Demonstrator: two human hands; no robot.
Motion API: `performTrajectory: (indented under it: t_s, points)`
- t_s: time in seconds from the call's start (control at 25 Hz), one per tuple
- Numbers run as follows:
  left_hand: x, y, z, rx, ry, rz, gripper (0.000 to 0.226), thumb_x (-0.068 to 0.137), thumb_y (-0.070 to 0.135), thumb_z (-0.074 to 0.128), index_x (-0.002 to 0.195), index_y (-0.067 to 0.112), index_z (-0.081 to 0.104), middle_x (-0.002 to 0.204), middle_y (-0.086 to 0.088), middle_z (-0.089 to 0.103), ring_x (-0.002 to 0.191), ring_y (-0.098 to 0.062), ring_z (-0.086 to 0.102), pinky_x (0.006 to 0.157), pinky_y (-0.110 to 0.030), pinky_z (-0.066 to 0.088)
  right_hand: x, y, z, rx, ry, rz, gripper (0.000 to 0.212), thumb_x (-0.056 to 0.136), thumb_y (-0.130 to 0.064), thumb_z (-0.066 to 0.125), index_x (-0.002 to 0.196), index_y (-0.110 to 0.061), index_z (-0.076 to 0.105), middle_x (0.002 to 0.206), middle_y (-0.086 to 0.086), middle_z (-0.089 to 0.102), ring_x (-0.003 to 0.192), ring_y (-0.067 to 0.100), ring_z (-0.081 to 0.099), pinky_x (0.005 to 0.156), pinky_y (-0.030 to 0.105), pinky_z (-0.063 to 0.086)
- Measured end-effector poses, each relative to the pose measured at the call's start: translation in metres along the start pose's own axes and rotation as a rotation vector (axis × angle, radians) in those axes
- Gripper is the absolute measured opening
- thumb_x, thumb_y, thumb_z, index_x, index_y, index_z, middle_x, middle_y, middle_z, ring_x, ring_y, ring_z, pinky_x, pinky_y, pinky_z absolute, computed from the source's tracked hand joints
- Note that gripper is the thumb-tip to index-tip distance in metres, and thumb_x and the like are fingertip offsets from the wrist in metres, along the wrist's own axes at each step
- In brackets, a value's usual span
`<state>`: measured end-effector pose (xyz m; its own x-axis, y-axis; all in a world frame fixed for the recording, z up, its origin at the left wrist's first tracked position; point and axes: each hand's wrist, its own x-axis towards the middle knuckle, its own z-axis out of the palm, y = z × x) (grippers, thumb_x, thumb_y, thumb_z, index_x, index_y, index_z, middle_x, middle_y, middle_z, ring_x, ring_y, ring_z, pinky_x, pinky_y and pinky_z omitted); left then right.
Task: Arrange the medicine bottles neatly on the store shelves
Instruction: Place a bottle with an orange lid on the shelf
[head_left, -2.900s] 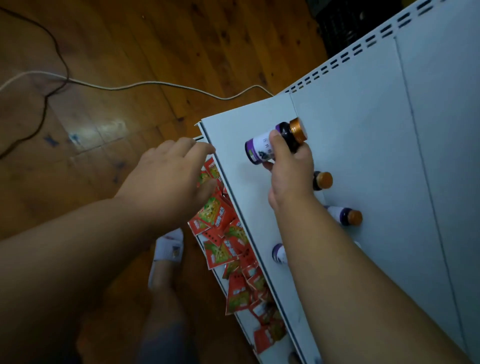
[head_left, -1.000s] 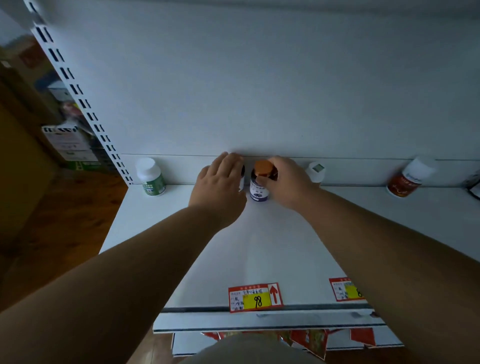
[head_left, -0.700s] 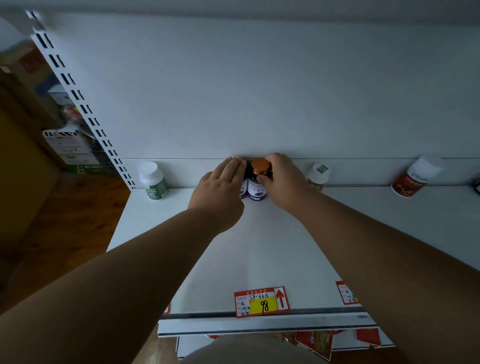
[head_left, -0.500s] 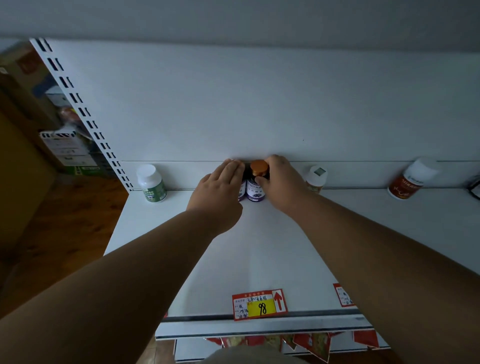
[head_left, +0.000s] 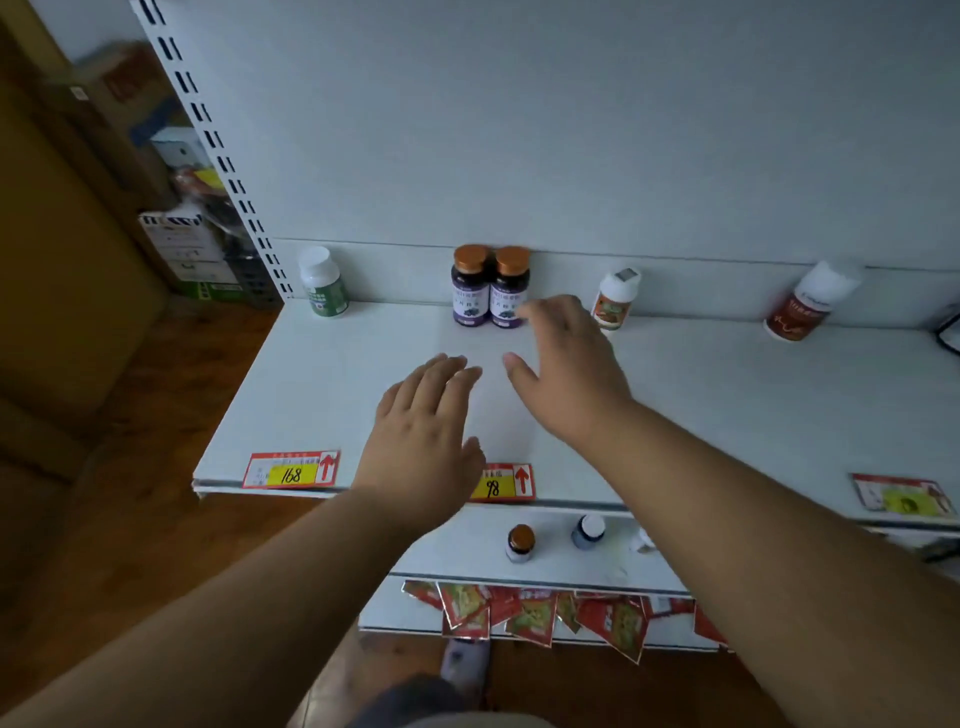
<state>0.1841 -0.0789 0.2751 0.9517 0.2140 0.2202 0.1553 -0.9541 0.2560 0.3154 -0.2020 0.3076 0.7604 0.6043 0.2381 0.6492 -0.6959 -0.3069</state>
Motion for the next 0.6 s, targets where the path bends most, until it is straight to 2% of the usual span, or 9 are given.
performTrajectory:
  t_s: [0.12, 0.36, 0.52, 0.6]
  points:
    - [-0.04, 0.016, 0.002, 0.005, -0.011, 0.052, 0.061, 0.085, 0.027, 0.064, 0.142, 0.019, 0.042, 0.15, -0.004, 0.041, 0.137, -0.026, 0.037, 0.113, -0.044, 0.028, -0.054, -0.011, -0.009, 0.023, 0.029, -0.031, 0.049, 0.091, -0.032, 0.063, 0.133, -0.012, 0.05, 0.134, 0.015, 0.049, 0.12, 0.034, 0.051, 0.094, 0.049, 0.047]
    - [-0.083, 0.011, 0.001, -0.084, -0.074, 0.249, 0.051, 0.086, 0.026, 0.054, 0.136, 0.022, 0.047, 0.142, -0.005, 0.048, 0.129, -0.029, 0.047, 0.105, -0.048, 0.042, -0.136, -0.032, -0.023, 0.03, 0.027, 0.072, 0.041, 0.094, -0.028, 0.06, 0.131, -0.012, 0.05, 0.127, 0.011, 0.056, 0.11, 0.029, 0.057, 0.089, 0.042, 0.051]
    - [-0.088, -0.023, 0.0, -0.185, -0.192, 0.327, 0.048, 0.088, 0.028, 0.055, 0.135, 0.02, 0.048, 0.132, -0.005, 0.057, 0.113, -0.026, 0.06, 0.093, -0.043, 0.05, -0.164, -0.063, 0.004, 0.063, 0.14, 0.29, 0.041, 0.092, -0.026, 0.065, 0.129, -0.013, 0.053, 0.132, 0.01, 0.051, 0.115, 0.025, 0.055, 0.089, 0.03, 0.047]
    - [-0.094, -0.044, 0.008, -0.188, -0.218, 0.405, 0.049, 0.088, 0.026, 0.06, 0.135, 0.019, 0.05, 0.13, -0.006, 0.059, 0.111, -0.026, 0.061, 0.093, -0.042, 0.048, -0.174, -0.085, 0.029, 0.069, 0.125, 0.362, 0.041, 0.091, -0.027, 0.065, 0.128, -0.014, 0.053, 0.131, 0.009, 0.052, 0.115, 0.024, 0.055, 0.09, 0.031, 0.048]
